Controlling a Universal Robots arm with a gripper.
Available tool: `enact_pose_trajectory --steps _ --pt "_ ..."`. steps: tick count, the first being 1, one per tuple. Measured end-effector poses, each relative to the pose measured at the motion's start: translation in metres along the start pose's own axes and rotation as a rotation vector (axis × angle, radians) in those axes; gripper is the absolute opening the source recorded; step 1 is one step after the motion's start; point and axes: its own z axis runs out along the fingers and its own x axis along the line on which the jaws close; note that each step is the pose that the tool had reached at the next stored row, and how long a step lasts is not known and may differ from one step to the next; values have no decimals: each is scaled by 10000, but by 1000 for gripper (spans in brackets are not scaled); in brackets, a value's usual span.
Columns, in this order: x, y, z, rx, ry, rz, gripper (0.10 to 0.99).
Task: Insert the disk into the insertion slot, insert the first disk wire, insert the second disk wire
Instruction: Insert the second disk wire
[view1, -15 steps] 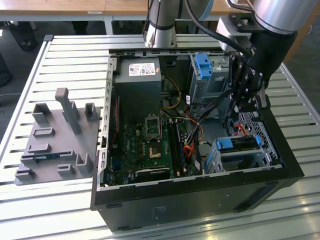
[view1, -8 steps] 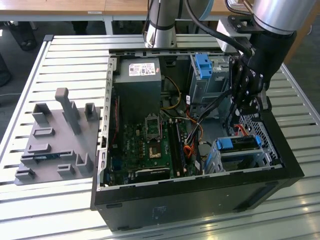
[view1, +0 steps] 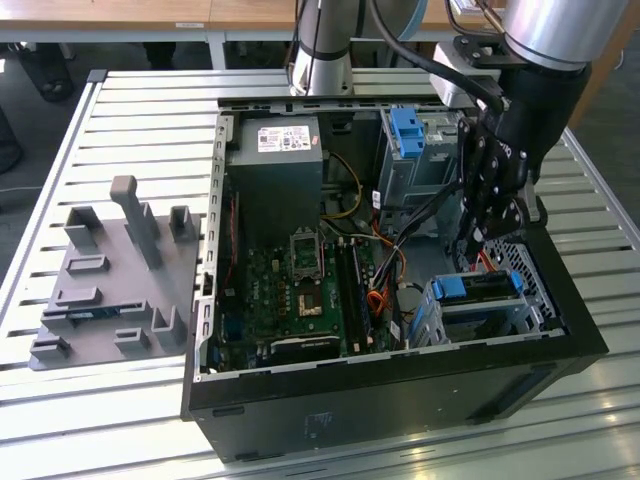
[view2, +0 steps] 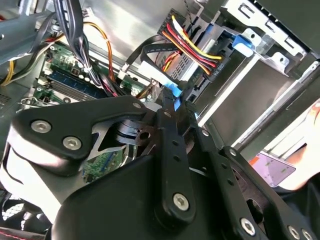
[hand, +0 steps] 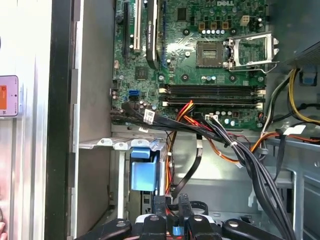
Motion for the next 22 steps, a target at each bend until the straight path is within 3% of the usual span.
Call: enact_pose_trajectory --steps 6,11,15,18,22 --pt "-14 -20 2 0 31 1 247" --pt "-7 -20 -78 -1 28 1 247" --pt "-7 -21 -80 -2 21 0 247" --pt "-6 -21 -97 -1 -74 1 247" --pt "-4 -20 -115 -1 -111 0 247"
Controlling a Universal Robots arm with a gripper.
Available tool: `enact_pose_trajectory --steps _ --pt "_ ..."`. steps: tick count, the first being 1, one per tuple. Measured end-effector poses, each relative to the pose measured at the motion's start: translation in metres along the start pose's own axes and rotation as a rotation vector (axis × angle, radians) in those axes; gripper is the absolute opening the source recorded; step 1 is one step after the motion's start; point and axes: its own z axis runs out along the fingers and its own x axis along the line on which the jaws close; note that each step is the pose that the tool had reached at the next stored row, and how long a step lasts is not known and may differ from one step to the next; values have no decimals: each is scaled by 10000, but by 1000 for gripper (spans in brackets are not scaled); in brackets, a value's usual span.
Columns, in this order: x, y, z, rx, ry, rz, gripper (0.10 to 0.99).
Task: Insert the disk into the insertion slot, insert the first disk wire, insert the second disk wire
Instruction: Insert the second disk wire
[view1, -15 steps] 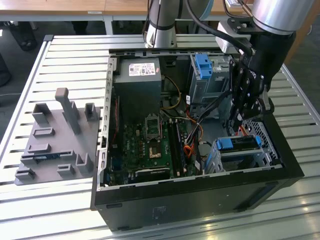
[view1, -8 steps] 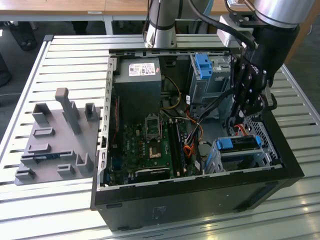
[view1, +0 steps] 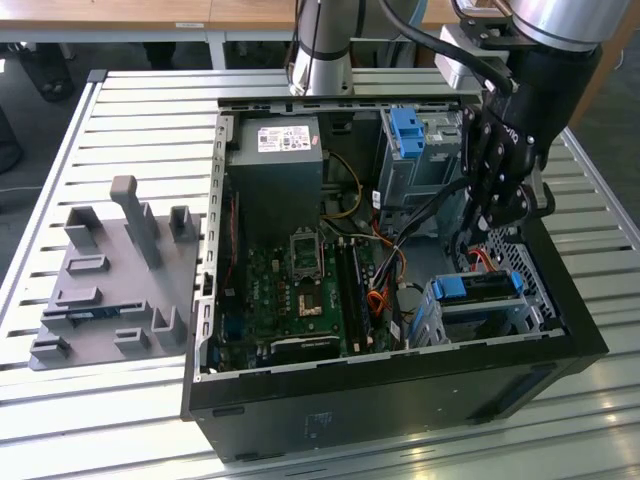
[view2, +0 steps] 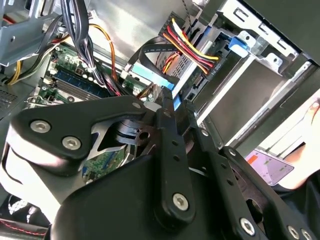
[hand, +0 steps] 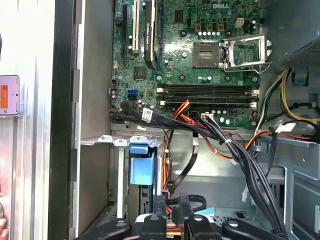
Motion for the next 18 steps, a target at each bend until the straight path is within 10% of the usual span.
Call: enact_pose_trajectory --steps 8,18 --pt "-23 -1 0 2 -206 13 247" --pt "-48 -32 92 2 -90 222 247"
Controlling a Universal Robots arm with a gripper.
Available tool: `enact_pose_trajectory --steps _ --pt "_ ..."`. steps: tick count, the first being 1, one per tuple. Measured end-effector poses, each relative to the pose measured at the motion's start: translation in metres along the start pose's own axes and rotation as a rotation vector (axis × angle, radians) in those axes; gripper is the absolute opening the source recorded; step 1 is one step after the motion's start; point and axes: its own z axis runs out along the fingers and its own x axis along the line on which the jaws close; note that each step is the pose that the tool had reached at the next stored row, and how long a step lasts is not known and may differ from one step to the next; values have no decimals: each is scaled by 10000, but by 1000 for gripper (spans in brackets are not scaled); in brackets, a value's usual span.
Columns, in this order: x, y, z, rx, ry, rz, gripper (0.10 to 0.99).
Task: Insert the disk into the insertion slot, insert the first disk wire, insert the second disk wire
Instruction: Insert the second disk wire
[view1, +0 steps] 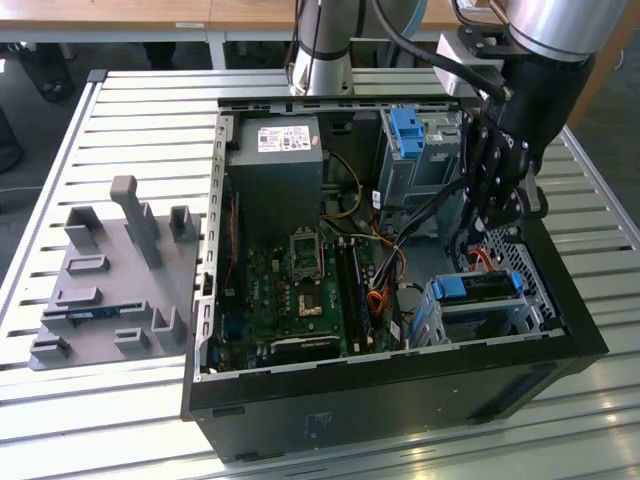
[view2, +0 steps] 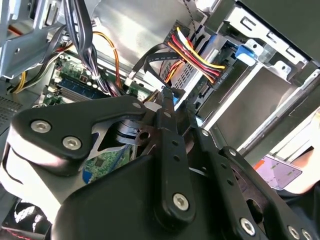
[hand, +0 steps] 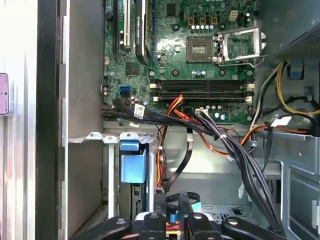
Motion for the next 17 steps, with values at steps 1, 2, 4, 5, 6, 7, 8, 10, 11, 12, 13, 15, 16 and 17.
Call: enact_pose_trajectory --steps 1,2,4,5,6,7,8,10,11,12,13,15,16,17 --pt "-1 0 12 1 17 23 247" --pt "-3 0 22 1 37 46 247" --pt "-6 0 44 0 70 93 247" --pt "-8 -1 52 -1 91 114 231" --pt "-11 -2 59 -1 114 134 231" --pt "-13 -4 65 -2 133 152 169" --pt "-15 -5 72 -2 144 170 149" --pt "-17 -7 80 -4 148 195 149" --pt "-18 -8 82 -5 148 202 149" --pt "-18 -8 83 -5 149 204 149" --pt "-18 -8 85 -5 149 205 149" --pt "-19 -8 87 -6 149 206 149" --pt "-19 -8 89 -5 148 206 149" --pt "-19 -8 90 -5 149 205 149"
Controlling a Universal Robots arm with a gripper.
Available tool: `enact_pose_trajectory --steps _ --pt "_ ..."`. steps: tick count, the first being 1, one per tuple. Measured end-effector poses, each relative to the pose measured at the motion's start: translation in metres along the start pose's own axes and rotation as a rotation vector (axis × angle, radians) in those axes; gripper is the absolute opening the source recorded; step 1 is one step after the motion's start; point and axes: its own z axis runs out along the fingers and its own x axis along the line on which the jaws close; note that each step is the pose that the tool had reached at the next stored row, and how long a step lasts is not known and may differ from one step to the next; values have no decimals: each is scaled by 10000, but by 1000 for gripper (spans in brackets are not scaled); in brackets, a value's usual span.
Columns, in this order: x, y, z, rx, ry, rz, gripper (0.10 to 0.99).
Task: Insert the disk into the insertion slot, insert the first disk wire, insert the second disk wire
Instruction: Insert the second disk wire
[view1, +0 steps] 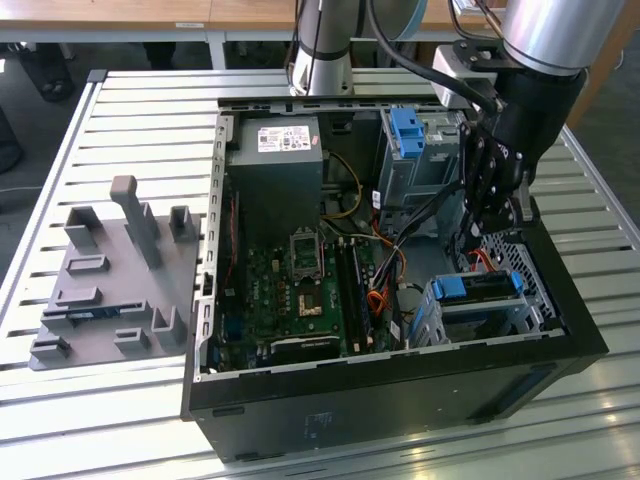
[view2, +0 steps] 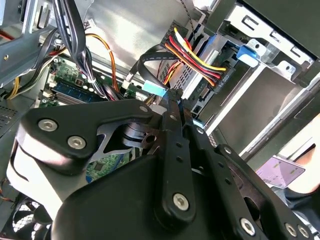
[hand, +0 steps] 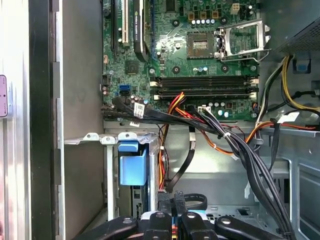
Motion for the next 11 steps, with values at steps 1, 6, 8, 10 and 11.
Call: enact_pose_trajectory --steps 1,6,8,10,11 --pt "-1 0 3 3 2 0 149" --pt "-1 0 17 40 186 3 161" --pt "-2 0 26 60 267 5 224" --pt "-3 0 34 85 348 8 224" --pt "-4 0 40 102 393 10 224"
